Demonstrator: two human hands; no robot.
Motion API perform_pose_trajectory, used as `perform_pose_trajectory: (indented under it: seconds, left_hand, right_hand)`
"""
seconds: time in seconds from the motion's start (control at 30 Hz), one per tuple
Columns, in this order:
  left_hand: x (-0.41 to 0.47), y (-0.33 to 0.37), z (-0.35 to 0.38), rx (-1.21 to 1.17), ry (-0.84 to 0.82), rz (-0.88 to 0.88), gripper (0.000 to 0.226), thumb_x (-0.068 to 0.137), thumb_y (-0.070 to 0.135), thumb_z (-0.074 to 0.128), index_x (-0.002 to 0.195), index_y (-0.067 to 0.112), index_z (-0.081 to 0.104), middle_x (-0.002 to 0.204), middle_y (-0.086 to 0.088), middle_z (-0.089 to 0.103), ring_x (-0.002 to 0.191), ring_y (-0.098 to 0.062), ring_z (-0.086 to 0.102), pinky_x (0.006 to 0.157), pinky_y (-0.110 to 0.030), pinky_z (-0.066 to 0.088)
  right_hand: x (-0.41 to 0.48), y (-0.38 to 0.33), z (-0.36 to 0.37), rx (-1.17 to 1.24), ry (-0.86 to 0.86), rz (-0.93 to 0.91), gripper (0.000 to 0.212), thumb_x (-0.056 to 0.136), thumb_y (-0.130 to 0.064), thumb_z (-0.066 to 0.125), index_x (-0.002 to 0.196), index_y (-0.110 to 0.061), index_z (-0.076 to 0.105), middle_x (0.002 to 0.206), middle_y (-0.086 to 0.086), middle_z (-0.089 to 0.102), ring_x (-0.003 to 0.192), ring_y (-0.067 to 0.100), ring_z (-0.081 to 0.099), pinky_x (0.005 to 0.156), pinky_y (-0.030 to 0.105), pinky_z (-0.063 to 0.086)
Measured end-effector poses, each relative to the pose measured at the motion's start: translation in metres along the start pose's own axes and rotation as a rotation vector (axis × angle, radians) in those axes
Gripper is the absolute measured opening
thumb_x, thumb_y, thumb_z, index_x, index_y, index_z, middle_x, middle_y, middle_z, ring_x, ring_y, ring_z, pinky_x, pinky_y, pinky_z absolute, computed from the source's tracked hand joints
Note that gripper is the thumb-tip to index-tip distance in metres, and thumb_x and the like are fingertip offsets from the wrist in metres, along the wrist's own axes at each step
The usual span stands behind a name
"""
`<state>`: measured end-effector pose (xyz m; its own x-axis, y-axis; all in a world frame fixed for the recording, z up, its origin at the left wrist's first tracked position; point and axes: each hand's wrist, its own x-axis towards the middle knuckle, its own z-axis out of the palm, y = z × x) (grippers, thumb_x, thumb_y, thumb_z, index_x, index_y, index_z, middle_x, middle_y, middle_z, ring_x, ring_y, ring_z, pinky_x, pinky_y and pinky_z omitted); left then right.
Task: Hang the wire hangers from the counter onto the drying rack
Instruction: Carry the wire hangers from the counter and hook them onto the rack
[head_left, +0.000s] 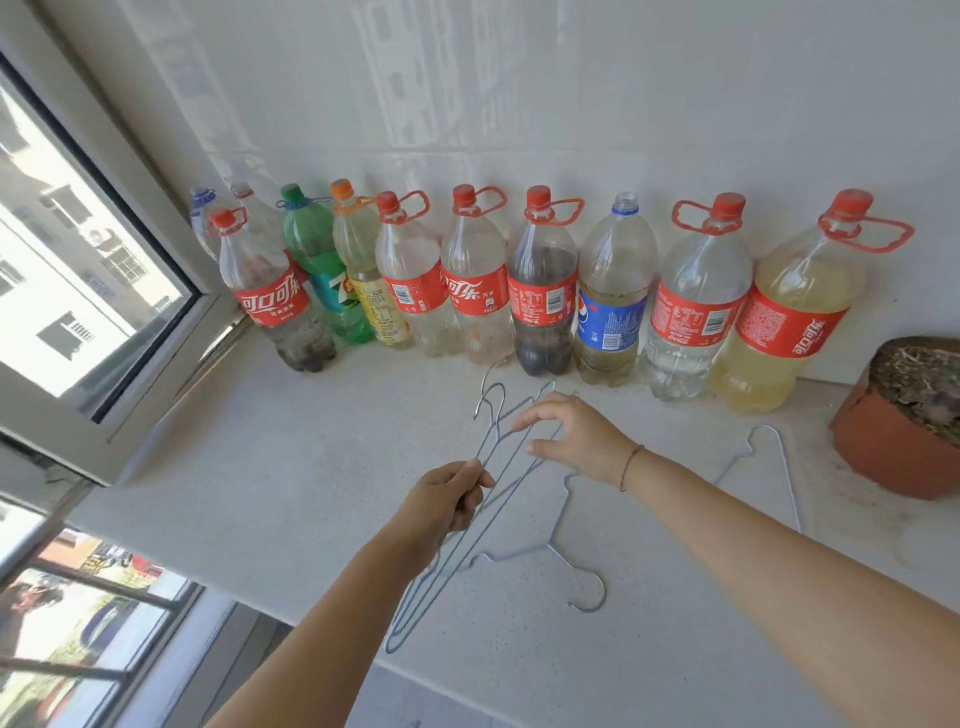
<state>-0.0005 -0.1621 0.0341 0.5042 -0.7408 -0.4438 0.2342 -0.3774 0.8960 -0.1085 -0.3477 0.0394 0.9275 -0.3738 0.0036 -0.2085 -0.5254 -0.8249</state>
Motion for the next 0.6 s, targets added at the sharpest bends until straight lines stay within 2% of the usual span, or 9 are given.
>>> perform_pose_trajectory:
  seconds: [0.1, 0.2, 0.23, 0.33, 0.43, 0.5, 0.6]
  left_hand:
    - [-0.021, 0.017, -0.010, 0.009, -0.030, 0.028, 0.032, 0.100, 0.026, 0.039, 0.079, 0.010, 0.058, 0.053, 0.003, 0.036, 0.044, -0.009, 0.024, 0.046, -0.020, 0.019]
    - [-0.047, 0.035, -0.018, 0.027, -0.036, 0.067, 0.032, 0.100, 0.026, 0.039, 0.079, 0.011, 0.059, 0.052, 0.005, 0.036, 0.044, -0.008, 0.024, 0.048, -0.022, 0.017]
    - [-0.056, 0.040, -0.020, 0.033, -0.029, 0.079, 0.032, 0.100, 0.025, 0.039, 0.080, 0.010, 0.058, 0.052, 0.005, 0.036, 0.044, -0.008, 0.023, 0.048, -0.022, 0.016]
    - [-0.082, 0.050, -0.024, 0.037, 0.013, 0.103, 0.032, 0.100, 0.024, 0.039, 0.082, 0.008, 0.059, 0.052, 0.003, 0.037, 0.044, -0.008, 0.024, 0.047, -0.021, 0.017]
    - [-0.111, 0.056, -0.024, -0.002, 0.088, 0.131, 0.032, 0.100, 0.022, 0.038, 0.085, 0.006, 0.061, 0.054, -0.001, 0.049, 0.045, -0.010, 0.033, 0.046, -0.019, 0.025]
    - [-0.129, 0.060, -0.026, -0.066, 0.145, 0.149, 0.032, 0.100, 0.019, 0.036, 0.086, 0.006, 0.062, 0.061, -0.004, 0.057, 0.047, -0.011, 0.043, 0.047, -0.018, 0.035]
    - [-0.154, 0.062, -0.036, -0.160, 0.276, 0.170, 0.030, 0.101, 0.017, 0.036, 0.095, 0.006, 0.064, 0.064, -0.001, 0.055, 0.050, -0.009, 0.044, 0.047, -0.017, 0.036]
  right_hand:
    - [0.005, -0.024, -0.009, -0.005, -0.022, -0.044, 0.018, 0.076, -0.023, 0.073, 0.093, -0.028, 0.070, 0.105, -0.005, 0.067, 0.103, 0.009, 0.059, 0.095, 0.023, 0.044]
    - [0.005, -0.053, -0.018, 0.069, -0.133, -0.069, 0.024, 0.076, -0.024, 0.074, 0.099, -0.015, 0.071, 0.105, 0.000, 0.071, 0.097, 0.008, 0.064, 0.084, 0.007, 0.044]
    - [0.004, -0.062, -0.020, 0.089, -0.189, -0.071, 0.027, 0.076, -0.024, 0.074, 0.101, -0.013, 0.071, 0.104, 0.000, 0.071, 0.094, 0.006, 0.064, 0.082, 0.007, 0.045]
    - [0.001, -0.083, -0.027, 0.116, -0.342, -0.074, 0.027, 0.077, -0.029, 0.073, 0.100, -0.015, 0.071, 0.100, 0.001, 0.072, 0.089, 0.006, 0.064, 0.081, 0.016, 0.050]
    - [-0.004, -0.104, -0.029, 0.167, -0.429, -0.099, 0.032, 0.075, -0.034, 0.073, 0.098, -0.012, 0.071, 0.100, 0.012, 0.071, 0.085, 0.013, 0.063, 0.083, 0.028, 0.052]
    - [-0.011, -0.120, -0.032, 0.162, -0.496, -0.121, 0.035, 0.075, -0.035, 0.072, 0.099, -0.009, 0.071, 0.093, 0.017, 0.069, 0.077, 0.012, 0.059, 0.076, 0.027, 0.050]
    - [-0.023, -0.141, -0.039, 0.157, -0.625, -0.152, 0.035, 0.076, -0.035, 0.072, 0.097, -0.007, 0.072, 0.072, 0.003, 0.063, 0.067, 0.010, 0.052, 0.062, 0.021, 0.043]
